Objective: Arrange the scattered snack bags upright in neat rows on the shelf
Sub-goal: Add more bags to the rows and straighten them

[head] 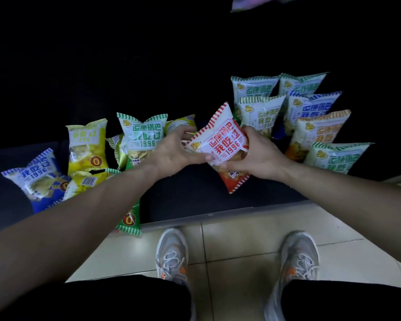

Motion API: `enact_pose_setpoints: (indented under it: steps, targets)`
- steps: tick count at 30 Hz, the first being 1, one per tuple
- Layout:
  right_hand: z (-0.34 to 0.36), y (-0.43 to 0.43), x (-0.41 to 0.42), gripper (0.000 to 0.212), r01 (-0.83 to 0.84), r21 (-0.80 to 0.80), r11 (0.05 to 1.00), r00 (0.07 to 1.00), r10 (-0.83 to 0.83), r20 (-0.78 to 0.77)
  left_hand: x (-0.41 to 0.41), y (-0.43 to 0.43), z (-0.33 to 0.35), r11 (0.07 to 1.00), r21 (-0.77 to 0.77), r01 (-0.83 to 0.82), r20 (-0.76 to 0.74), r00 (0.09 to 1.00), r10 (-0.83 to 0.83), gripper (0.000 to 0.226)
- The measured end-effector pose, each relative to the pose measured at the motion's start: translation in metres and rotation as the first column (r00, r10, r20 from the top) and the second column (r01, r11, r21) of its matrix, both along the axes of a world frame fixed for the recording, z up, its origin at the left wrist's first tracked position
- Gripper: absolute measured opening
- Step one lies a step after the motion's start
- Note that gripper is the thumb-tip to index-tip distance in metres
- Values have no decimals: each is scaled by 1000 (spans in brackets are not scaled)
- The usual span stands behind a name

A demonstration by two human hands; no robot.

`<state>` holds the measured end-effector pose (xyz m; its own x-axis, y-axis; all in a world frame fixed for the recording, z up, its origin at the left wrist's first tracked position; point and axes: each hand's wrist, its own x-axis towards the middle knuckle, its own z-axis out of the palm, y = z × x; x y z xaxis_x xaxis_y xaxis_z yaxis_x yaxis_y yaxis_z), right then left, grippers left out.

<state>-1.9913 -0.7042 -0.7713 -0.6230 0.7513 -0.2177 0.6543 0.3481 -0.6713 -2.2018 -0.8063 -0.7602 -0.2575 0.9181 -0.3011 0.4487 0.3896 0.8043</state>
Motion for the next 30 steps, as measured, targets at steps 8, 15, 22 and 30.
enact_pose_setpoints:
  steps: [8, 15, 22, 30]
  targets:
    - [-3, -1, 14, 91, -47, -6, 999, 998, 47, 44, 20, 23, 0, 996, -26, 82, -161, 983, -85, 81]
    - [-4, 12, 56, 77, -21, 27, 999, 961, 12, 275, 39, 55, -1, 991, -71, 115, -447, 884, -135, 90]
    - [-15, 8, 97, 72, -56, -98, 994, 893, 94, 440, 89, 116, -9, 953, -116, 278, -538, 790, -296, 94]
    - [-20, 10, 109, 60, -87, -113, 990, 895, 127, 427, 126, 147, -37, 910, -188, 370, -586, 701, -406, 94]
